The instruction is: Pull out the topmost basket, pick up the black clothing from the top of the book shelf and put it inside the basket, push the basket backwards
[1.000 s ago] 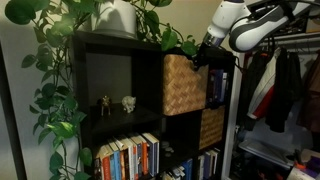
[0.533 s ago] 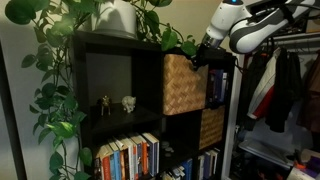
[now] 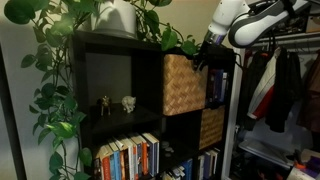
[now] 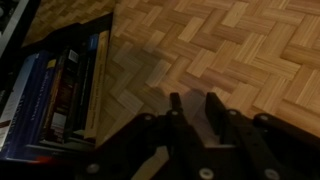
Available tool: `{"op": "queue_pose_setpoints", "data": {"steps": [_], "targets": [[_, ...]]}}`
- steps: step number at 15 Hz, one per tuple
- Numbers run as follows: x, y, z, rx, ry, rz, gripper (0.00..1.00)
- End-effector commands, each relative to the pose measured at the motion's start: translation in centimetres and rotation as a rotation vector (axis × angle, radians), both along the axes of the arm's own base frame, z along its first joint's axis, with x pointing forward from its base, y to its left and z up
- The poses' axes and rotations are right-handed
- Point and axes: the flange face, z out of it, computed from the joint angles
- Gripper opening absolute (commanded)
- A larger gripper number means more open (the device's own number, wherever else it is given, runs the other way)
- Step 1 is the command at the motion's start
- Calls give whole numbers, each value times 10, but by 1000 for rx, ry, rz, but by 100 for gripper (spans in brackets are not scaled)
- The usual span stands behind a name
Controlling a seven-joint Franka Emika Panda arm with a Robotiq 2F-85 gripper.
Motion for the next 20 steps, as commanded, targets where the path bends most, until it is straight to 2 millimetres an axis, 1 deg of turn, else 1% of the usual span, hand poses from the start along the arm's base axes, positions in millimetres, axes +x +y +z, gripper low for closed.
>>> {"op": "queue_pose_setpoints", "data": {"steps": [1, 4, 12, 13, 14, 17, 18, 19, 20], "targets": [[1, -3, 2, 2, 9, 4, 39], [0, -4, 0, -1, 14, 3, 56], [0, -3, -1, -1, 14, 4, 56], [0, -3, -1, -1, 14, 4, 81], [-6, -1, 5, -9, -5, 17, 82], [-23, 2, 17, -16, -35, 48, 98], [-26, 4, 21, -14, -45, 56, 100], [-29, 6, 24, -7, -52, 63, 100], [-32, 8, 26, -1, -57, 70, 93]]}}
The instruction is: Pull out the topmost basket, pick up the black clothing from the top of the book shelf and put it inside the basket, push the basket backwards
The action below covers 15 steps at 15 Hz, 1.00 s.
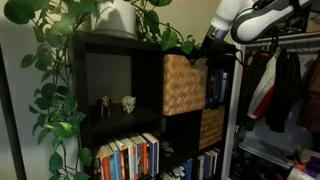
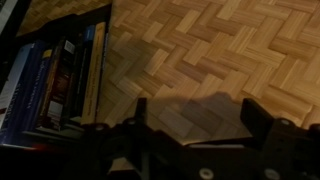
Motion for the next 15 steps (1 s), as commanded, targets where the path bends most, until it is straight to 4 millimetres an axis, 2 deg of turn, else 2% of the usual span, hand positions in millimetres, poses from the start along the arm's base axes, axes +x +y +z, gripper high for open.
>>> {"op": "queue_pose_setpoints", "data": {"steps": [1, 2, 3, 7, 12, 15], "targets": [[-23, 5, 9, 17, -27, 44, 74], [-25, 7, 9, 21, -24, 51, 73], [-27, 9, 7, 28, -21, 58, 68], [-31, 10, -7, 62, -35, 85, 40], [-31, 7, -23, 80, -150, 141, 8], [-31, 1, -28, 82, -199, 166, 1]]}}
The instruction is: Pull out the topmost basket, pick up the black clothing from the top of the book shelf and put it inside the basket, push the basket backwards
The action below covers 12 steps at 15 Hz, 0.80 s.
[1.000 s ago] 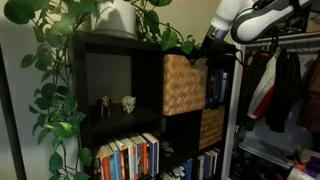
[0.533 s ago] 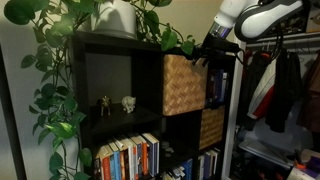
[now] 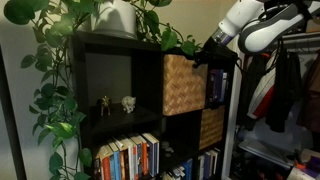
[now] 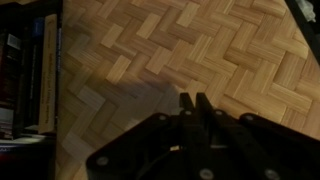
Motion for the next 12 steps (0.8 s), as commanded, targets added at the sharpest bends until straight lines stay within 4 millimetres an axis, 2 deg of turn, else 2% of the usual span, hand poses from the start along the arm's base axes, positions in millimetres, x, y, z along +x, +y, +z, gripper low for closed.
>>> {"op": "queue_pose_setpoints", "data": {"steps": [1, 5, 12], "targets": [[-5, -9, -7, 4, -67, 13, 0], [-1, -17, -7, 10, -115, 16, 4], [9, -22, -13, 22, -144, 5, 3]]}}
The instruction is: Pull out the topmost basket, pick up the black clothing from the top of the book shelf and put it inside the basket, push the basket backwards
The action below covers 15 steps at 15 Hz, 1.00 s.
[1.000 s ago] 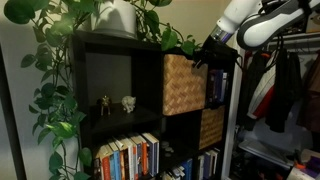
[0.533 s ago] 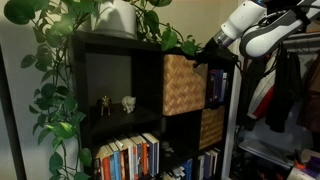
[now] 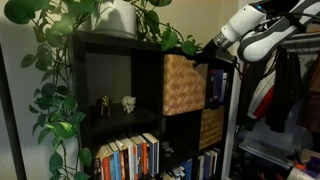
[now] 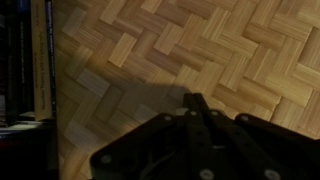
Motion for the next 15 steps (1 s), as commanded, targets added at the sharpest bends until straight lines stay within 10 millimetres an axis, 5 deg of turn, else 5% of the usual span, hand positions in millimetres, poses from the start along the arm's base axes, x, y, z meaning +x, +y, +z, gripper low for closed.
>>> {"op": "queue_pose_setpoints", "data": {"steps": [1, 15], "targets": [[3, -2, -5, 21, -29, -3, 3], [7, 2, -4, 1, -78, 22, 3]]}}
